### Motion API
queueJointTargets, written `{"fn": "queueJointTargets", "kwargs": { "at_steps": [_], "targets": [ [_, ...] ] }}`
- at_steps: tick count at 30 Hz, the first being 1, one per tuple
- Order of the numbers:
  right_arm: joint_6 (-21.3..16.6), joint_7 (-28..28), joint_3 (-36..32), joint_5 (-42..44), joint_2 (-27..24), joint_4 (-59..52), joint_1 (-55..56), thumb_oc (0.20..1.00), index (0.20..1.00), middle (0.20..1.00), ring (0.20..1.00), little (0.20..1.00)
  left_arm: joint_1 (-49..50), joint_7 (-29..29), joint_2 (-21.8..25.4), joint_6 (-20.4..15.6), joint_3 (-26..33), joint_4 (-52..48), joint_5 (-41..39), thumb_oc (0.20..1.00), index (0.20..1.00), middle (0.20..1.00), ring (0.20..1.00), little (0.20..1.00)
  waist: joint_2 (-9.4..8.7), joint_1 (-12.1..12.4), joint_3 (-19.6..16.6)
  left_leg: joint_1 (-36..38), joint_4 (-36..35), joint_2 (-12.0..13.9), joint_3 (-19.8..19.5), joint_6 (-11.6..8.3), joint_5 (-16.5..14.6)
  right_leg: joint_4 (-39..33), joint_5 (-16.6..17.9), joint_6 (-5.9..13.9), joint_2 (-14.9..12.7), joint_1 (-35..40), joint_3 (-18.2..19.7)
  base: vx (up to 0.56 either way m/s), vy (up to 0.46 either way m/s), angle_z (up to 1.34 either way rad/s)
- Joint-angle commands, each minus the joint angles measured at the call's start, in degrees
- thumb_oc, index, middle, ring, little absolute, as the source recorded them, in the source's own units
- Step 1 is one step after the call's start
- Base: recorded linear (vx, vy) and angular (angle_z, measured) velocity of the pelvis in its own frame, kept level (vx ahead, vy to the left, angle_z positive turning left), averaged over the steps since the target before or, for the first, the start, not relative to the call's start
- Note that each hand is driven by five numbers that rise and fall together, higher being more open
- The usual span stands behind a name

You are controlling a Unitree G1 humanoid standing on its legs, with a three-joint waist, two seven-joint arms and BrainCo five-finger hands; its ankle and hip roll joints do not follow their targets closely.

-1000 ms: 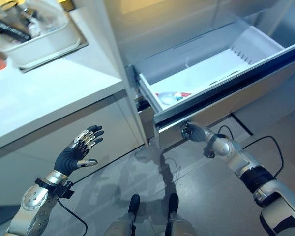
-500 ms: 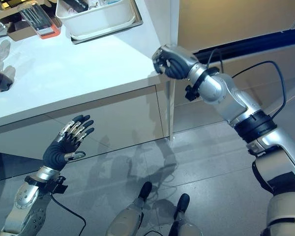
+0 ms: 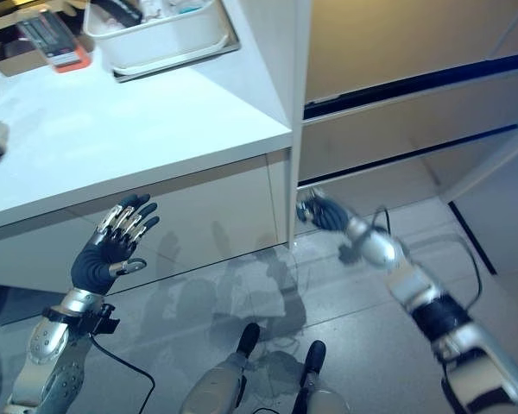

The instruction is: Take the drinks into the refrigerator

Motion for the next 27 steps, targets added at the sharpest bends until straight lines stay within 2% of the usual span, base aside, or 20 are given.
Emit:
{"fn": "queueJointTargets", "kwargs": {
  "at_steps": [1,2,3,4,7,8,9,11,15,17,18,22,23,24,25,26,27],
  "targets": [
    [-3.97,-3.08,-3.87,1.12,1.46,-0.12,5.28,0.200,0.200,0.200,0.200,0.200,1.80,2.39,-0.55,-5.79,2.62,-0.70,4.14,1.000,1.000,1.000,1.000,1.000,-2.84,-3.34,-3.67,2.11,2.16,-3.24,2.32,4.39,-6.07,5.42,-7.47,2.64,-2.48,0.58,1.71,0.03,0.006,-0.21],
    [-3.99,-3.07,-4.00,1.10,1.47,-0.21,5.50,0.304,0.304,0.304,0.304,0.304,1.81,2.45,-0.50,-5.83,2.48,-0.68,4.20,1.000,1.000,1.000,1.000,1.000,-2.85,-3.21,-3.75,2.13,2.17,-3.24,2.34,4.39,-6.09,5.41,-7.48,2.64,-2.47,0.59,1.73,0.02,0.010,-0.14],
    [-4.18,-3.22,-4.61,1.25,1.94,0.48,7.47,0.715,0.715,0.715,0.715,0.715,1.95,2.73,-0.63,-5.92,2.50,-0.37,4.59,1.000,1.000,1.000,1.000,1.000,-2.95,-3.73,-3.77,2.23,2.17,-3.11,2.56,4.38,-6.20,5.42,-7.45,2.71,-2.41,0.57,1.94,0.02,0.010,-0.10],
    [-4.34,-3.48,-5.16,0.94,2.34,1.71,9.09,1.000,1.000,1.000,1.000,1.000,2.01,2.96,-0.64,-6.13,2.29,-0.04,4.86,1.000,1.000,1.000,1.000,1.000,-3.01,-4.01,-3.95,2.39,2.18,-3.04,2.81,4.33,-6.35,5.40,-7.44,2.74,-2.30,0.61,2.19,0.03,0.016,-0.11],
    [-4.44,-4.07,-7.49,1.62,4.12,6.23,14.07,1.000,1.000,1.000,1.000,1.000,1.97,3.35,-0.99,-6.11,2.09,0.83,5.41,1.000,1.000,1.000,1.000,1.000,-3.09,-5.43,-4.45,2.88,2.11,-2.84,3.43,4.18,-6.66,5.23,-7.57,2.86,-2.08,0.91,2.92,0.04,0.020,-0.17],
    [-4.50,-5.34,-9.47,4.20,6.93,13.06,15.93,1.000,1.000,1.000,1.000,1.000,1.42,3.56,-1.59,-6.04,1.51,2.39,5.50,1.000,1.000,1.000,1.000,1.000,-2.99,-6.37,-4.92,3.17,2.10,-2.80,3.81,4.22,-6.85,5.00,-7.50,2.92,-2.08,1.21,3.27,0.03,0.026,-0.16],
    [-4.66,-5.39,-9.45,4.19,6.99,13.28,15.84,1.000,1.000,1.000,1.000,1.000,1.33,3.55,-1.54,-6.11,1.44,2.50,5.50,1.000,1.000,1.000,1.000,1.000,-3.01,-6.27,-4.88,3.22,2.10,-2.78,3.86,4.22,-6.88,4.97,-7.49,2.91,-2.06,1.25,3.32,0.03,0.033,-0.08],
    [-4.30,-5.66,-10.77,6.29,9.28,19.73,17.63,1.000,1.000,1.000,1.000,1.000,0.40,4.07,-1.90,-5.95,0.37,7.42,7.55,1.000,1.000,1.000,1.000,1.000,-2.93,-7.56,-5.64,3.94,2.14,-2.58,4.79,4.10,-7.43,4.77,-7.39,3.11,-2.12,1.62,3.91,0.04,0.033,-0.11],
    [-4.24,-5.55,-13.52,10.04,11.40,25.52,19.35,1.000,1.000,1.000,1.000,1.000,-0.83,5.32,-1.57,-6.63,-1.75,15.63,12.82,1.000,1.000,1.000,1.000,1.000,-2.78,-8.38,-6.29,4.69,2.41,-2.45,5.67,4.07,-8.05,4.85,-7.51,3.33,-2.10,2.07,4.65,0.04,0.028,-0.18],
    [-4.02,-5.85,-14.63,11.11,12.57,29.82,20.16,1.000,1.000,1.000,1.000,1.000,-1.93,5.49,-3.58,-5.14,-3.41,27.13,13.98,1.000,1.000,1.000,1.000,1.000,-2.66,-9.06,-7.08,5.36,2.62,-2.46,6.25,4.09,-8.45,4.90,-7.45,3.48,-2.15,2.59,5.09,0.04,0.016,-0.18],
    [-4.04,-5.85,-14.66,11.11,12.56,29.84,20.16,1.000,1.000,1.000,1.000,1.000,-2.02,5.50,-3.60,-5.22,-3.48,27.26,13.99,1.000,1.000,1.000,1.000,1.000,-2.64,-9.03,-7.05,5.38,2.63,-2.45,6.26,4.09,-8.47,4.89,-7.45,3.48,-2.15,2.62,5.10,0.03,0.008,-0.18],
    [-3.52,-6.59,-15.40,9.81,12.80,35.87,20.92,1.000,1.000,1.000,1.000,1.000,-3.08,6.61,-4.74,-4.47,-6.34,40.85,20.98,1.000,1.000,1.000,1.000,1.000,-2.50,-9.75,-8.12,6.55,2.62,-2.40,6.93,4.04,-8.97,4.49,-7.60,3.63,-2.13,3.93,5.17,0.03,0.011,-0.03],
    [-3.52,-6.59,-15.40,9.81,12.79,35.87,20.92,1.000,1.000,1.000,1.000,1.000,-3.10,6.61,-4.74,-4.48,-6.34,40.86,20.98,1.000,1.000,1.000,1.000,1.000,-2.49,-9.74,-8.10,6.57,2.62,-2.40,6.93,4.04,-8.97,4.49,-7.60,3.63,-2.13,3.95,5.18,0.06,0.005,-0.02],
    [-2.57,-7.56,-15.39,8.29,13.79,42.12,20.72,1.000,1.000,1.000,1.000,1.000,-4.33,7.83,-7.37,-2.73,-6.74,52.92,24.01,1.000,1.000,1.000,1.000,1.000,-2.67,-9.99,-9.03,7.48,2.59,-2.30,7.38,4.05,-9.30,4.29,-7.68,3.61,-1.97,4.86,5.38,0.05,-0.003,-0.02],
    [-2.60,-7.57,-15.39,8.29,13.78,42.17,20.67,1.000,1.000,1.000,1.000,1.000,-4.41,7.86,-7.42,-2.80,-6.76,53.03,24.04,1.000,1.000,1.000,1.000,1.000,-2.66,-9.98,-8.98,7.52,2.58,-2.29,7.38,4.05,-9.31,4.28,-7.68,3.60,-1.97,4.89,5.39,0.06,-0.007,0.00],
    [-1.53,-7.94,-15.47,7.30,14.51,45.68,20.51,1.000,1.000,1.000,1.000,1.000,-5.18,8.94,-9.29,-0.47,-6.10,61.72,26.71,1.000,1.000,1.000,1.000,1.000,-2.78,-10.22,-9.71,7.99,2.58,-2.14,7.67,4.00,-9.44,4.06,-7.71,3.54,-1.88,5.37,5.45,0.01,-0.004,-0.04],
    [-1.55,-7.95,-15.47,7.30,14.49,45.72,20.46,1.000,1.000,1.000,1.000,1.000,-5.27,8.98,-9.34,-0.54,-6.10,61.83,26.75,1.000,1.000,1.000,1.000,1.000,-2.76,-10.21,-9.64,8.05,2.56,-2.13,7.68,4.00,-9.45,4.05,-7.71,3.54,-1.87,5.43,5.45,0.03,-0.008,-0.09]
  ]
}}
